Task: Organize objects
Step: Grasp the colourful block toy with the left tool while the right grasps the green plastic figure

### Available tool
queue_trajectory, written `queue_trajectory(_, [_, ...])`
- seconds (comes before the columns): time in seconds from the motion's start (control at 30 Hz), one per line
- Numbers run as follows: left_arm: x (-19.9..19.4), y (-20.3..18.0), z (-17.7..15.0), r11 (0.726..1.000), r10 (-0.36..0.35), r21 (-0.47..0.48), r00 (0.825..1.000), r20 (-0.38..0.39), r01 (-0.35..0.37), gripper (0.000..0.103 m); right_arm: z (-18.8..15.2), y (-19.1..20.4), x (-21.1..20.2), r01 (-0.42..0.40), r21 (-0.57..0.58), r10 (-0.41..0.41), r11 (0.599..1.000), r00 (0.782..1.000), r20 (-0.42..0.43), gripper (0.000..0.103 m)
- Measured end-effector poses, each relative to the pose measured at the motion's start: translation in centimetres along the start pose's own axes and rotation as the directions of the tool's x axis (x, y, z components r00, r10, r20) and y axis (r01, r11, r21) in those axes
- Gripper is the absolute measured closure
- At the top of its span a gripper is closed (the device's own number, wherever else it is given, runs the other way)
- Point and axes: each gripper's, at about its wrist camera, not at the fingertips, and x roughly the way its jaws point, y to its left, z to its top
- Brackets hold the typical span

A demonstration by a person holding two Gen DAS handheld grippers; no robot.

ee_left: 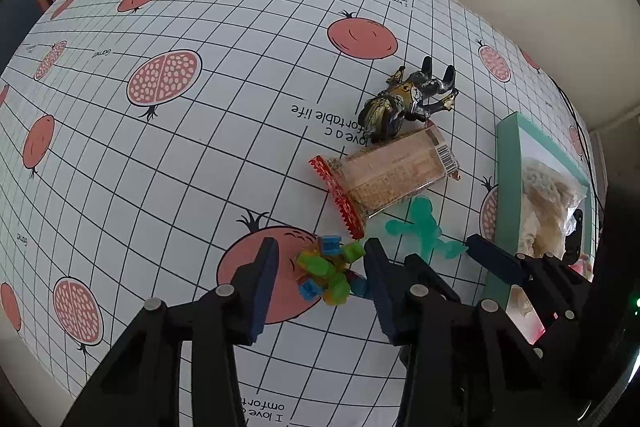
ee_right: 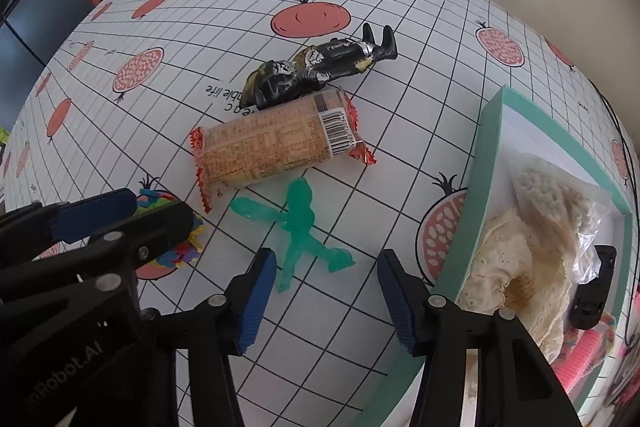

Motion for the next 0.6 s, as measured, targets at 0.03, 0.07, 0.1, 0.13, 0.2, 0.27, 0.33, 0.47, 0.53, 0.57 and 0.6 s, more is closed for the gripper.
queue_trajectory(0.03, [0.06,0.00,-0.02,1.000,0.003,0.000,1.000,-0.001,-0.003,0.059,-0.01,0.02,-0.03,-0.003,0.000,0.003,1.000,1.000,0.001,0.049])
queue_trajectory(0.07, [0.13,0.01,-0.04,1.000,0.005,0.000,1.000,-0.003,-0.005,0.059,-0.02,0.02,-0.07,-0.007,0.001,0.007,1.000,1.000,0.003,0.050])
queue_trajectory(0.1, [0.21,0.03,-0.06,1.000,0.006,-0.004,1.000,-0.005,-0.006,0.060,-0.02,0.04,-0.10,-0.007,0.001,0.007,1.000,1.000,0.005,0.051])
queue_trajectory(0.13, [0.29,0.06,-0.08,1.000,0.007,-0.007,1.000,-0.008,-0.007,0.060,-0.04,0.07,-0.13,-0.006,0.000,0.006,1.000,1.000,0.006,0.052])
queue_trajectory(0.2, [0.40,0.13,-0.10,1.000,0.009,-0.016,1.000,-0.011,-0.009,0.062,-0.08,0.11,-0.19,-0.006,-0.003,0.006,1.000,1.000,0.008,0.054])
queue_trajectory(0.27, [0.47,0.16,-0.13,1.000,0.011,-0.020,1.000,-0.014,-0.011,0.065,-0.13,0.12,-0.27,-0.007,-0.005,0.007,1.000,1.000,0.010,0.057])
queue_trajectory(0.33, [0.45,0.15,-0.15,1.000,0.012,-0.026,1.000,-0.012,-0.012,0.065,-0.14,0.11,-0.33,-0.010,-0.005,0.011,1.000,1.000,0.013,0.062])
queue_trajectory(0.47, [0.37,0.17,-0.20,0.999,0.008,-0.038,1.000,-0.010,-0.008,0.066,-0.19,-0.23,-0.61,-0.047,0.015,0.047,0.999,0.999,0.018,0.067])
queue_trajectory(0.53, [0.26,0.17,-0.20,0.999,0.007,-0.045,1.000,-0.006,-0.008,0.066,-0.25,-0.27,-0.73,-0.052,0.014,0.051,0.999,0.998,0.019,0.067])
queue_trajectory(0.57, [0.19,0.18,-0.20,0.999,0.005,-0.048,1.000,-0.004,-0.006,0.066,-0.30,-0.23,-0.75,-0.051,0.012,0.051,0.999,0.999,0.018,0.067])
queue_trajectory(0.6, [0.11,0.20,-0.20,0.999,0.003,-0.054,1.000,-0.002,-0.003,0.066,-0.34,-0.19,-0.77,-0.052,0.010,0.051,0.999,0.999,0.017,0.067])
